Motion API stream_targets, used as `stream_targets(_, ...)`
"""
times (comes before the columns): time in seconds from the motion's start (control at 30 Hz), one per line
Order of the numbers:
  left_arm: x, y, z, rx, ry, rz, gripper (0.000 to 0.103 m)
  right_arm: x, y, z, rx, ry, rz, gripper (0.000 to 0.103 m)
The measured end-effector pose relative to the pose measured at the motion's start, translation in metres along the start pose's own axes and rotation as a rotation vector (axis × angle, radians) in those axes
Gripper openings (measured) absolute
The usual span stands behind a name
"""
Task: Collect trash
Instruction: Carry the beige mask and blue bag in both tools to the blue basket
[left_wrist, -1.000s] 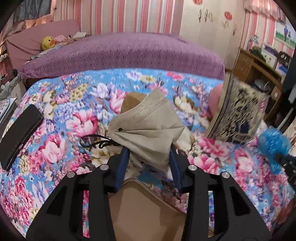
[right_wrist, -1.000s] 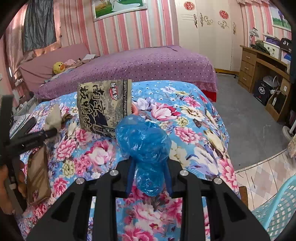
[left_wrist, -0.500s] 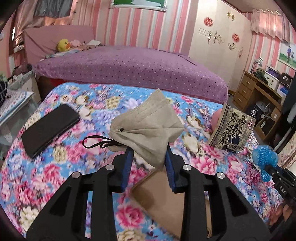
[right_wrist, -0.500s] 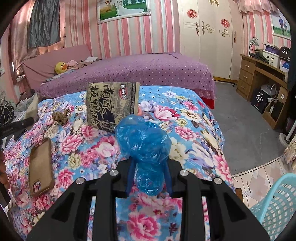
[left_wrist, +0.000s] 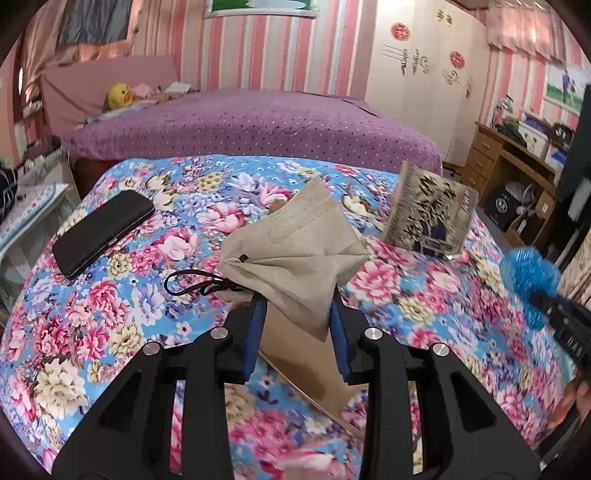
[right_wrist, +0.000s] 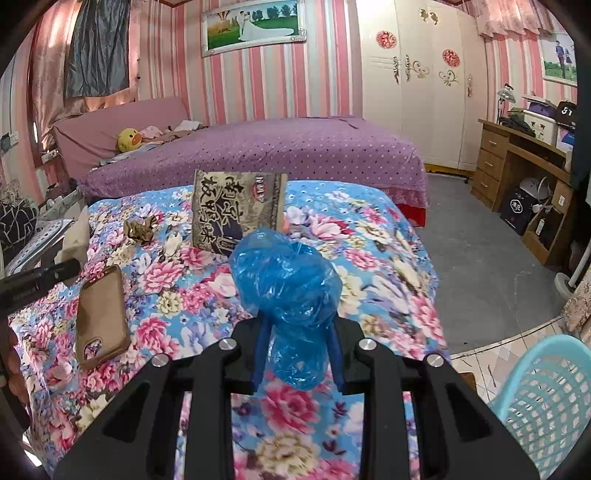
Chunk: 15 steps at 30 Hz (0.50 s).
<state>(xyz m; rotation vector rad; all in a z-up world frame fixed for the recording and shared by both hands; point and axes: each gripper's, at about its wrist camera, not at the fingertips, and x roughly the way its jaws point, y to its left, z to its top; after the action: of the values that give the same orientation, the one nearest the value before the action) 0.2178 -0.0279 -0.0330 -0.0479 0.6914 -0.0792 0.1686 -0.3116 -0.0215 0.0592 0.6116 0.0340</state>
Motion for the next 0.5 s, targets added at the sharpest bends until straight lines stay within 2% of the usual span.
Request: stream_targets(0.5, -0.046, -0.060, -0.007, 0.069, -0.033, -0.055, 0.032, -0.052, -0.043, -0.001, 0.044, -0.047, -0.051, 0.028)
